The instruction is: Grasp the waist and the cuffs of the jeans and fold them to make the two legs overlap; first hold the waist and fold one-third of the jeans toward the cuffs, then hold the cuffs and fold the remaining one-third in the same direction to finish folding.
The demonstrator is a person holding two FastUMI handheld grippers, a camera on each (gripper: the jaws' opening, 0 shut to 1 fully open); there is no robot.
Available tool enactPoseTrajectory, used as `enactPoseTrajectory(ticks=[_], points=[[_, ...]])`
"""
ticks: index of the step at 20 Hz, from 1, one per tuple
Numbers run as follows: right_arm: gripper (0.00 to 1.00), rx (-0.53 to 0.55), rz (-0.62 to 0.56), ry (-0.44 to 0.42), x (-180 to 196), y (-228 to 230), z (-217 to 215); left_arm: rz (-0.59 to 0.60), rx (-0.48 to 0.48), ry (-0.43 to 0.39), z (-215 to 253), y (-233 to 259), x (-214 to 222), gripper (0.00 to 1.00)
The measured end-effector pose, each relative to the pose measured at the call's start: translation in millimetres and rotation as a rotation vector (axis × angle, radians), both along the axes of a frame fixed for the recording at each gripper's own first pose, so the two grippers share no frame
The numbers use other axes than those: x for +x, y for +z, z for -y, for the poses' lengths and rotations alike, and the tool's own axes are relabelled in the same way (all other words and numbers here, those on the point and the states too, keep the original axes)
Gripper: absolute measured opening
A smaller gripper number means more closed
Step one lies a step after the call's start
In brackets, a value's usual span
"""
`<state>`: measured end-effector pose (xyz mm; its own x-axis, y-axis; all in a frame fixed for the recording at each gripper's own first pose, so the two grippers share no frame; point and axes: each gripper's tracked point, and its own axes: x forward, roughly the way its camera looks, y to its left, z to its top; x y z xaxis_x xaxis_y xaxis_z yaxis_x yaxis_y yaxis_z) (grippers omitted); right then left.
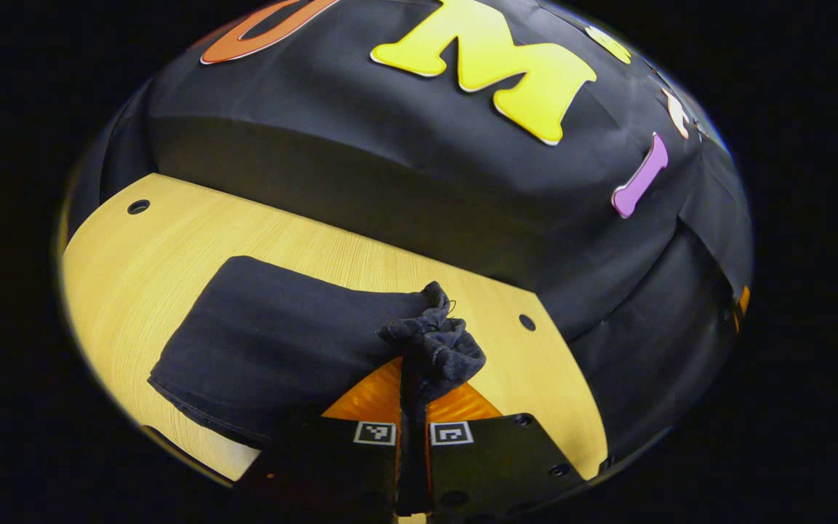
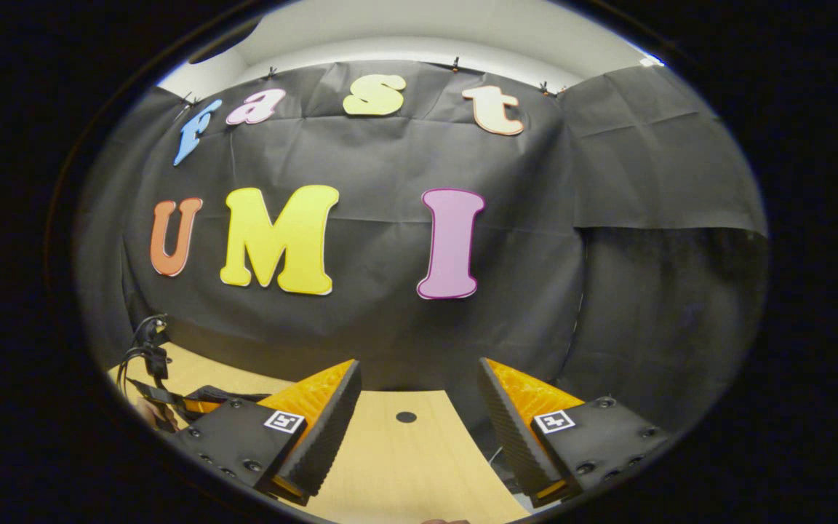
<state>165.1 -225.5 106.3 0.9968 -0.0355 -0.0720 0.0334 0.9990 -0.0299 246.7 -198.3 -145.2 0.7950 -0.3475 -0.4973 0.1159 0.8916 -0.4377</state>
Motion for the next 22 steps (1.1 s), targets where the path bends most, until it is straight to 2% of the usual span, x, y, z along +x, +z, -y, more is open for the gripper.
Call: enactPoseTrajectory(ticks=[4, 9, 13, 15, 17, 18, 19, 20, 21, 22], points=[[0.99, 0.022, -0.016, -0.002, 2, -6, 3, -0.019, 0.112, -0.048, 0, -21, -6, 0.03], [0.99, 0.016, -0.029, 0.007, 4, -12, -1, -0.045, 0.13, -0.064, 0, -34, -7, 0.04], [0.99, 0.025, -0.032, 0.005, 9, -11, -2, -0.016, 0.169, -0.132, 6, -36, -13, 0.08], [0.99, 0.031, -0.034, 0.005, 12, -12, -6, 0.008, 0.168, -0.156, 9, -31, -13, 0.18], [0.99, 0.029, -0.044, 0.004, 14, -14, -10, 0.053, 0.228, -0.126, 1, -20, -13, 0.44], [0.99, 0.027, -0.05, 0.009, 14, -16, -15, 0.075, 0.242, -0.129, 1, -14, -14, 0.61], [0.99, 0.021, -0.053, 0.014, 14, -16, -19, 0.092, 0.229, -0.138, 3, -4, -19, 0.52], [0.99, 0.014, -0.059, 0.02, 14, -18, -24, 0.119, 0.222, -0.142, 6, 7, -22, 0.59], [0.99, 0.01, -0.062, 0.027, 14, -18, -28, 0.151, 0.216, -0.142, 5, 22, -25, 0.76], [0.99, 0.009, -0.064, 0.032, 14, -18, -33, 0.174, 0.199, -0.149, 5, 33, -29, 0.71]])
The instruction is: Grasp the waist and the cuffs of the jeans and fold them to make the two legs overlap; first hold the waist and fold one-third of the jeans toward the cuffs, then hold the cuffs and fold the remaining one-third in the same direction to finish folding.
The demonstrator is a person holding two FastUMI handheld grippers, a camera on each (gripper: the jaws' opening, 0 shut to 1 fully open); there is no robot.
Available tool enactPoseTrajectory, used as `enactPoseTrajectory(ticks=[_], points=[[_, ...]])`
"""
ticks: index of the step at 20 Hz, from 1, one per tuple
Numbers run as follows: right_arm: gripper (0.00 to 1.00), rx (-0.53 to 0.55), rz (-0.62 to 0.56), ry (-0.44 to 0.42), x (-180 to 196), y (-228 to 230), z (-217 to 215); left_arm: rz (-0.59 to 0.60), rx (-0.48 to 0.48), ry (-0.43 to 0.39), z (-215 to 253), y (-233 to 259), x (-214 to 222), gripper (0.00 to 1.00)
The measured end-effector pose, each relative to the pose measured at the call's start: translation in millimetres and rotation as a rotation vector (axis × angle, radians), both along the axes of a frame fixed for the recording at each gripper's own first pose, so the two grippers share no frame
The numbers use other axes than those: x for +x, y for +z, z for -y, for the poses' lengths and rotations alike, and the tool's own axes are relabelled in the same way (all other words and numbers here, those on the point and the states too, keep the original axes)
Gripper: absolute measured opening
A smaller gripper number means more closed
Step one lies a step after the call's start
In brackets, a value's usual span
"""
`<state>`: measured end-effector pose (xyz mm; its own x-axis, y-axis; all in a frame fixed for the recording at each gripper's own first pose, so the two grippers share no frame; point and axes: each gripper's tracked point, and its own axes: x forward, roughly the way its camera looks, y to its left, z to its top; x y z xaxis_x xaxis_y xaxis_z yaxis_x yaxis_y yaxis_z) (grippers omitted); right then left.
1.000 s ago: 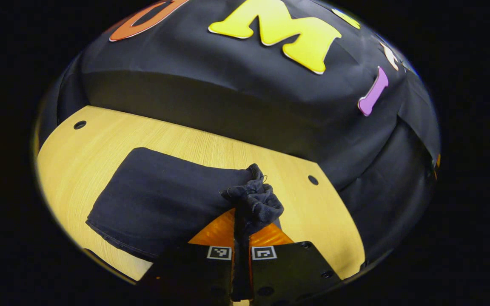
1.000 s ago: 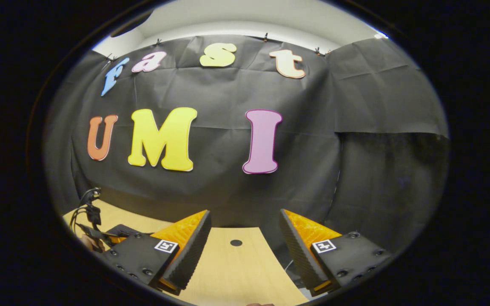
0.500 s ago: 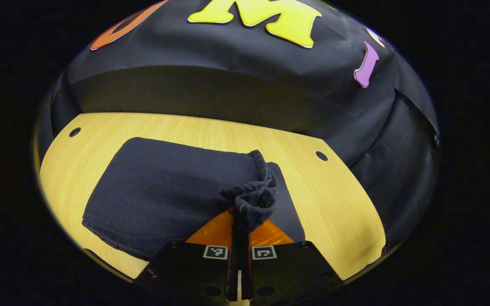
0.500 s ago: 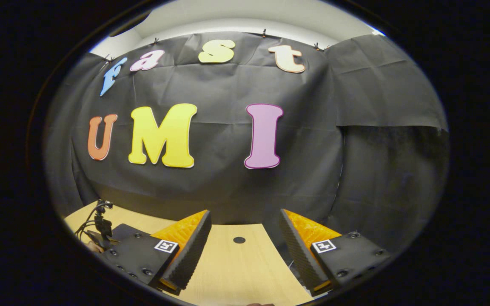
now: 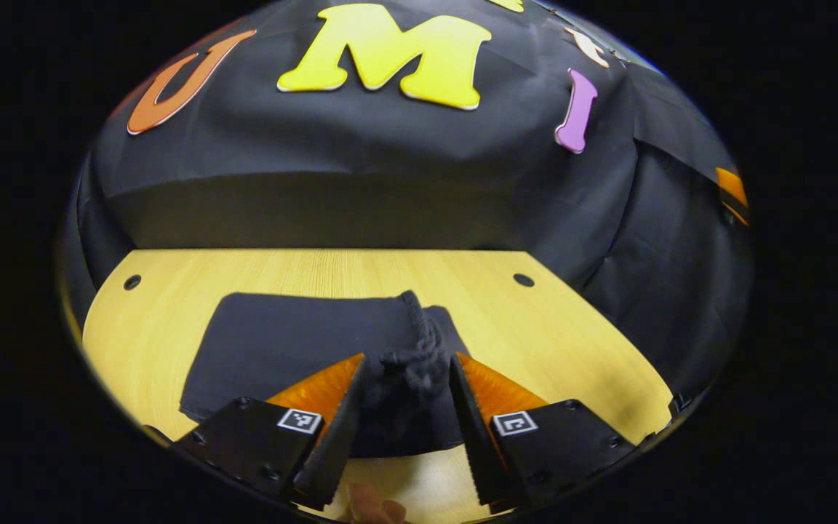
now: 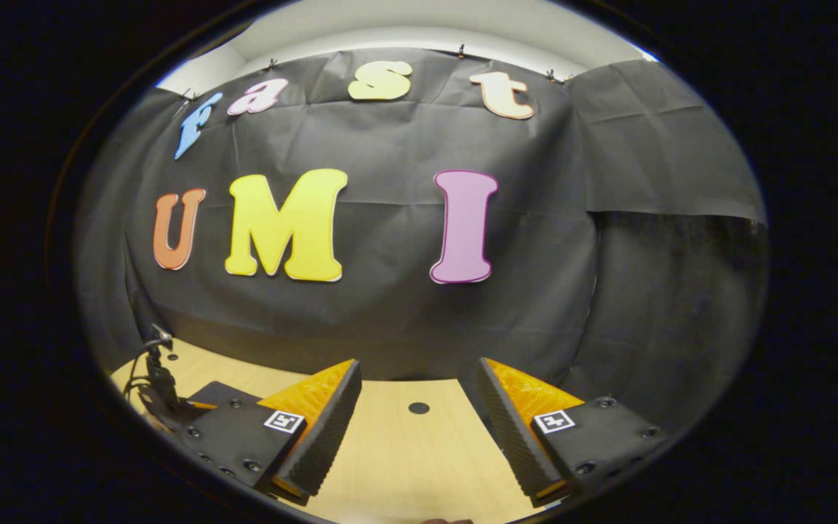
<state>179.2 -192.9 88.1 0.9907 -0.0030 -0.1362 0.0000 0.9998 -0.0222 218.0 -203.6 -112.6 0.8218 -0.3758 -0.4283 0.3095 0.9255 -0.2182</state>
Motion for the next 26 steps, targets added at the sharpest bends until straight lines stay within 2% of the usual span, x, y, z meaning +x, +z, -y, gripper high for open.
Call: enactPoseTrajectory(ticks=[1, 2, 6, 14, 16, 17, 18, 19, 20, 21, 22, 23, 26], points=[[0.99, 0.003, 0.0, 0.008, -1, 1, -6, 0.019, -0.009, -0.001, -1, 12, -4, 0.67], [0.99, 0.004, 0.001, 0.016, 0, 1, -14, 0.038, -0.021, -0.001, -3, 23, -7, 0.84], [0.99, 0.014, 0.002, 0.057, -2, 2, -47, 0.121, -0.043, 0.038, -39, 71, -18, 0.84], [0.99, 0.059, 0.051, 0.132, -23, 23, -121, 0.379, -0.001, 0.182, -148, 187, -53, 0.85], [0.99, 0.066, 0.074, 0.15, -29, 32, -139, 0.441, 0.023, 0.201, -168, 214, -66, 0.89], [0.98, 0.068, 0.084, 0.161, -33, 38, -148, 0.468, 0.034, 0.215, -180, 222, -75, 0.83], [0.99, 0.07, 0.092, 0.171, -38, 41, -155, 0.483, 0.041, 0.228, -189, 231, -82, 0.97], [0.99, 0.069, 0.099, 0.179, -43, 45, -163, 0.493, 0.046, 0.24, -199, 235, -89, 0.98], [0.99, 0.066, 0.106, 0.184, -47, 47, -168, 0.497, 0.05, 0.25, -203, 234, -94, 0.87], [0.99, 0.064, 0.11, 0.186, -52, 49, -173, 0.503, 0.057, 0.257, -211, 238, -100, 0.99], [0.99, 0.068, 0.109, 0.192, -58, 47, -178, 0.507, 0.064, 0.259, -215, 242, -106, 0.98], [0.99, 0.073, 0.108, 0.195, -63, 46, -183, 0.512, 0.068, 0.261, -218, 243, -112, 0.87], [0.99, 0.063, 0.102, 0.201, -80, 41, -195, 0.516, 0.076, 0.254, -226, 245, -130, 0.88]])
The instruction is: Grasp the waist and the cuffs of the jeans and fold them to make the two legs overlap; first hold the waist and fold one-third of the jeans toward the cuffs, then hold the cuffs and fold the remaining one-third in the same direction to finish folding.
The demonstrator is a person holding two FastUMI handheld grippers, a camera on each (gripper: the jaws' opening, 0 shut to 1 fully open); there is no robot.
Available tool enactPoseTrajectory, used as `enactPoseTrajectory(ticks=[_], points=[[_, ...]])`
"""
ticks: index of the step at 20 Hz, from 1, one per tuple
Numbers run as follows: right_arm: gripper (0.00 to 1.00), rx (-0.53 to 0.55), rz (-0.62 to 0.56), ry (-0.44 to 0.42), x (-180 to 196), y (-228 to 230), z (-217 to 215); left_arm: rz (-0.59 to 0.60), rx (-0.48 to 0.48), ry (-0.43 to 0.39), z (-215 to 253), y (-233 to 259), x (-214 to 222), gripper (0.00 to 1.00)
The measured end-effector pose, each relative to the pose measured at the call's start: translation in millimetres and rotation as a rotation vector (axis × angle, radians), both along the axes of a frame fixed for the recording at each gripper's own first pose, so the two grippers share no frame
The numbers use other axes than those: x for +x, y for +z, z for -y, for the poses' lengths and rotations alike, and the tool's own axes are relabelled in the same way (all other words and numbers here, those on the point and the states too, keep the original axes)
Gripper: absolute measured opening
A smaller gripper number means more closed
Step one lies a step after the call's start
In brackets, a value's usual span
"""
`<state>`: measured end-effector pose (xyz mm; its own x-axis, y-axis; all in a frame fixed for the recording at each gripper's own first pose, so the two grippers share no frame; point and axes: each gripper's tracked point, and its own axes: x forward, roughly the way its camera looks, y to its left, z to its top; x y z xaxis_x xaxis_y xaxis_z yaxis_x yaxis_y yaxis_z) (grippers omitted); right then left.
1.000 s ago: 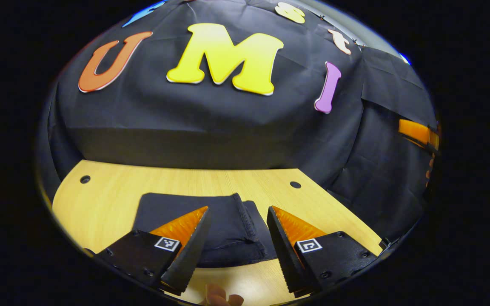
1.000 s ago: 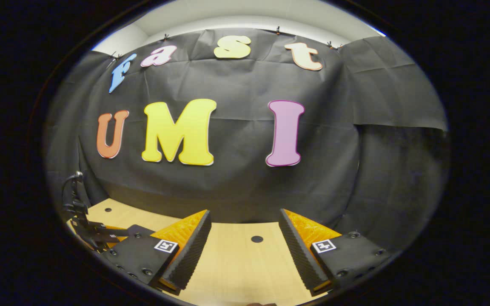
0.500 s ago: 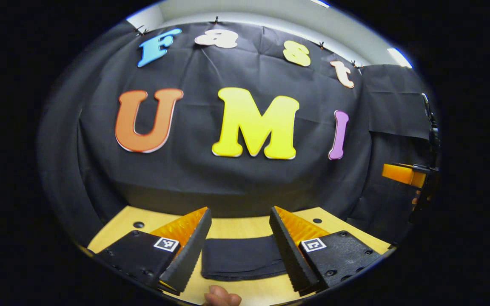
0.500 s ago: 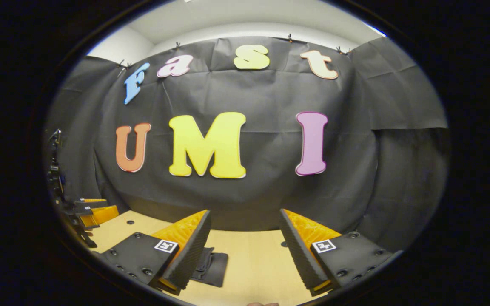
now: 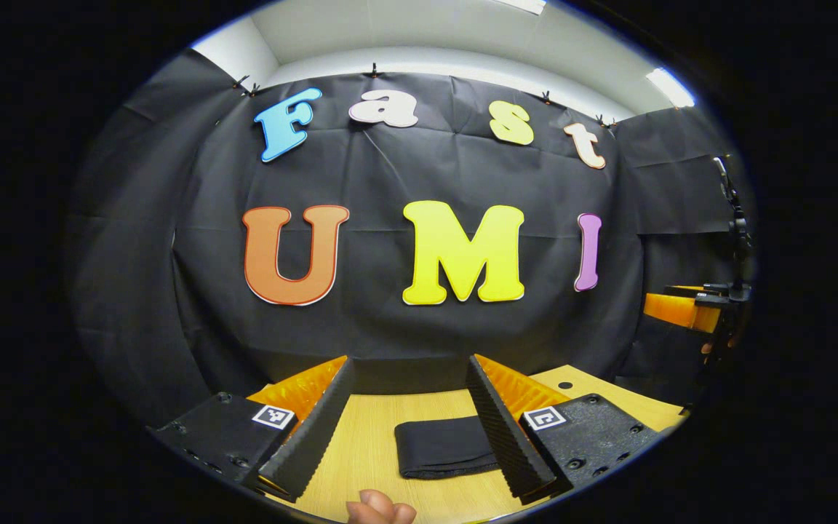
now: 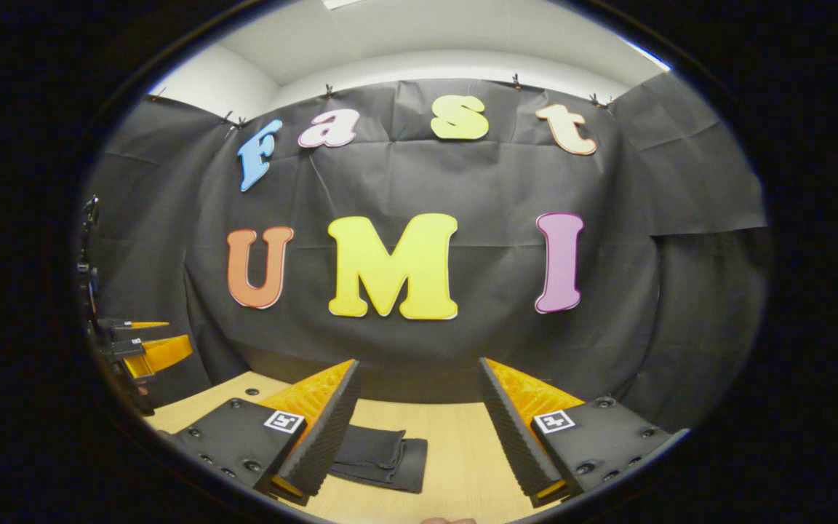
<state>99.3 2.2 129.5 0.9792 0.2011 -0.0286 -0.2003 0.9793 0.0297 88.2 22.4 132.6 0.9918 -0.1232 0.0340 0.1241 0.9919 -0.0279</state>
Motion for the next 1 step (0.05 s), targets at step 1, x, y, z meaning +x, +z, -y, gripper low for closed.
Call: enactPoseTrajectory(ticks=[1], points=[[0.98, -0.005, 0.0, 0.0, -5.1, -1.0, -3.1, 0.0, 0.0, 0.0, -1.4, 0.3, -3.9, 0.88]])
